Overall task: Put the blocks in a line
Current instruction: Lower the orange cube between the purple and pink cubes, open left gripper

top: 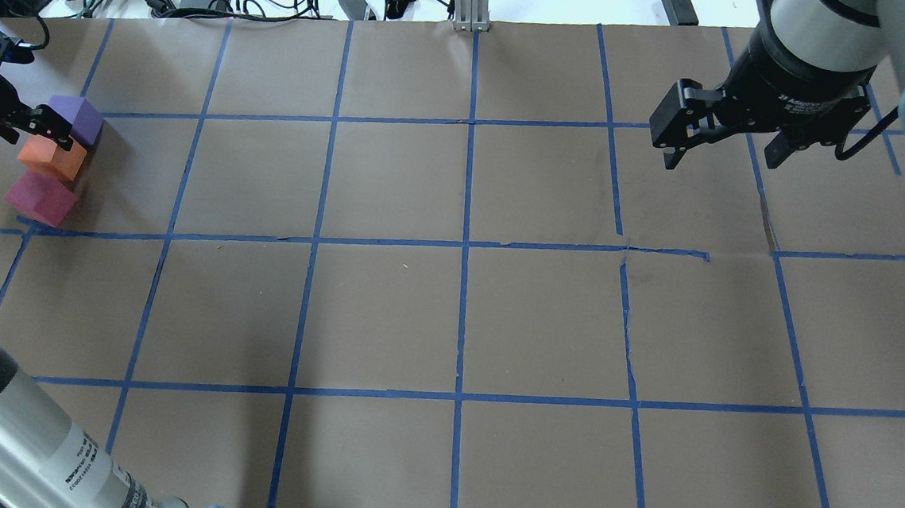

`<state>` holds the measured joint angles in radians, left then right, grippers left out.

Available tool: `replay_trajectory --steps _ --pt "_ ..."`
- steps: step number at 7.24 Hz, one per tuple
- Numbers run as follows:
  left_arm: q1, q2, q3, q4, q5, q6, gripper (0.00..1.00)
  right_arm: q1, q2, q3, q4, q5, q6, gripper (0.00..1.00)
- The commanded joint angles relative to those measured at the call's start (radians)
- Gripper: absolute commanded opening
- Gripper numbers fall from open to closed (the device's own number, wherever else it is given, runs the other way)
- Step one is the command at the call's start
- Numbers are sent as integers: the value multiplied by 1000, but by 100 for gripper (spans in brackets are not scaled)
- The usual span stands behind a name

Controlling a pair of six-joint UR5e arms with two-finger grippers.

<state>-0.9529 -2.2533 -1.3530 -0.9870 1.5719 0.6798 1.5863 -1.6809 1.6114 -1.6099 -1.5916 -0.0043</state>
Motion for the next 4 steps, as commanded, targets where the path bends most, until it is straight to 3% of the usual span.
replay_trajectory --steps 1,4 --pt "3 117 -2 -141 3 0 100 0 1 1 7 1 1 100" --pt "2 364 0 -422 4 0 100 0 1 1 7 11 1 100"
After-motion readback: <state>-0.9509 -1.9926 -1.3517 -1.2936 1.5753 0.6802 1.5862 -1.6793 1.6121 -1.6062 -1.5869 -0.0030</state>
